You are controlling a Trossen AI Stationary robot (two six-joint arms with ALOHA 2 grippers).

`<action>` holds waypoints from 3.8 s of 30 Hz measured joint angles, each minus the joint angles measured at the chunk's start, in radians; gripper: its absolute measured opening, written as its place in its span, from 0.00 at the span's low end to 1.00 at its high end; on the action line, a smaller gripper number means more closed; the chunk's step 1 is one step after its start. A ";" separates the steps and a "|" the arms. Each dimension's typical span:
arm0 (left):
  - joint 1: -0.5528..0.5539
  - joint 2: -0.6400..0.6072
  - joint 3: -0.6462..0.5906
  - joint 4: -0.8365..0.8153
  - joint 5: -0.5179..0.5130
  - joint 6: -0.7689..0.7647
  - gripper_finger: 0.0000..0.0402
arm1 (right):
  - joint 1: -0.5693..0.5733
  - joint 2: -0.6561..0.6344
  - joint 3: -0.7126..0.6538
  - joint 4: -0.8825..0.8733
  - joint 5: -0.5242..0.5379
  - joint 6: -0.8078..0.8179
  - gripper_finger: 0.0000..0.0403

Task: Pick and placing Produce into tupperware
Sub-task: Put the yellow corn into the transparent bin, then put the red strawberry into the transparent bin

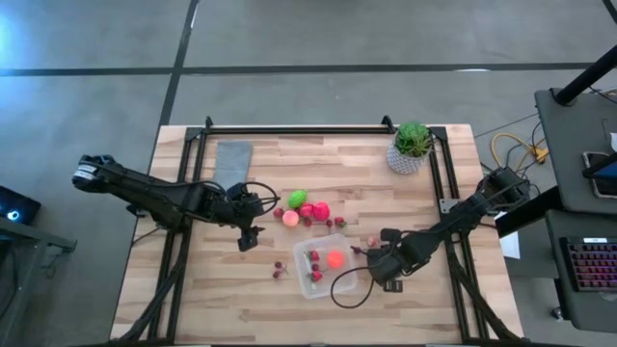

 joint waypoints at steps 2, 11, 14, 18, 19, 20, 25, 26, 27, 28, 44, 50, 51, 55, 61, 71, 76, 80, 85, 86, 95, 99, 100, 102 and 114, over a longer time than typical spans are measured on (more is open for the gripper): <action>0.000 0.000 0.000 0.000 0.000 0.000 0.64 | 0.000 0.000 -0.001 0.001 0.002 0.010 0.24; 0.000 0.000 0.000 0.000 -0.006 0.000 0.64 | 0.000 0.000 -0.002 0.002 0.002 0.022 0.16; 0.000 0.000 0.000 0.000 -0.008 0.000 0.64 | 0.000 0.000 -0.003 0.003 0.002 0.022 0.14; 0.000 0.000 0.000 0.000 -0.008 0.000 0.64 | 0.000 0.000 -0.003 0.004 -0.008 0.025 0.12; 0.000 0.000 0.000 0.000 -0.008 0.000 0.64 | 0.000 0.000 -0.003 0.004 -0.015 0.026 0.12; 0.000 0.000 0.000 0.000 -0.008 0.000 0.64 | 0.000 0.000 -0.003 0.004 -0.022 0.026 0.12; 0.000 0.000 0.000 0.000 -0.008 0.000 0.64 | 0.000 0.000 0.014 0.000 -0.056 0.034 0.11; 0.000 0.000 0.000 0.000 -0.008 0.000 0.64 | 0.000 -0.001 0.023 -0.002 -0.057 0.036 0.11; 0.000 0.000 0.000 0.000 -0.008 0.000 0.64 | 0.000 -0.004 0.034 -0.003 -0.060 0.037 0.11; 0.000 0.000 0.000 0.000 -0.008 0.000 0.64 | 0.000 -0.007 0.047 -0.006 -0.068 0.040 0.11; 0.000 0.000 0.000 0.000 -0.008 0.001 0.64 | -0.066 -0.053 0.369 -0.081 -0.053 0.027 0.11; 0.000 -0.001 -0.001 0.010 -0.012 0.004 0.64 | -0.155 0.043 0.472 -0.069 -0.127 -0.063 0.11; 0.000 -0.001 -0.001 0.010 -0.020 0.004 0.64 | -0.167 0.066 0.490 -0.074 -0.153 -0.085 0.11; 0.000 -0.001 -0.001 0.013 -0.033 0.005 0.64 | -0.200 0.153 0.570 -0.076 -0.240 -0.175 0.11; 0.000 0.000 -0.001 0.014 -0.034 0.002 0.64 | -0.228 0.243 0.673 -0.078 -0.313 -0.270 0.11; 0.000 0.000 -0.001 0.005 -0.027 0.003 0.64 | -0.237 0.309 0.732 -0.083 -0.314 -0.249 0.25; 0.000 0.000 -0.001 0.004 -0.027 0.003 0.64 | -0.237 0.295 0.732 -0.116 -0.245 -0.236 0.40; 0.000 0.000 -0.001 0.002 -0.023 0.004 0.64 | -0.237 0.249 0.732 -0.212 -0.146 -0.203 0.47; 0.000 0.000 -0.003 0.005 -0.023 0.005 0.64 | -0.235 0.193 0.726 -0.351 -0.046 -0.175 0.51; 0.000 0.000 -0.004 0.004 -0.023 0.005 0.64 | -0.234 0.181 0.718 -0.367 -0.033 -0.165 0.51; 0.001 0.001 -0.145 0.211 -0.024 0.167 0.64 | -0.227 0.062 0.582 -0.412 0.046 -0.074 0.51; 0.007 0.001 -0.230 0.351 -0.055 0.263 0.64 | -0.221 -0.022 0.499 -0.416 0.067 0.015 0.51; 0.011 0.001 -0.242 0.364 -0.073 0.275 0.64 | -0.215 -0.046 0.476 -0.417 0.068 0.041 0.51; 0.027 0.001 -0.265 0.403 -0.089 0.301 0.64 | -0.206 -0.096 0.434 -0.427 0.085 0.105 0.51; 0.240 0.066 -0.321 0.571 0.096 0.449 0.64 | -0.142 -0.359 0.227 -0.430 0.186 0.444 0.51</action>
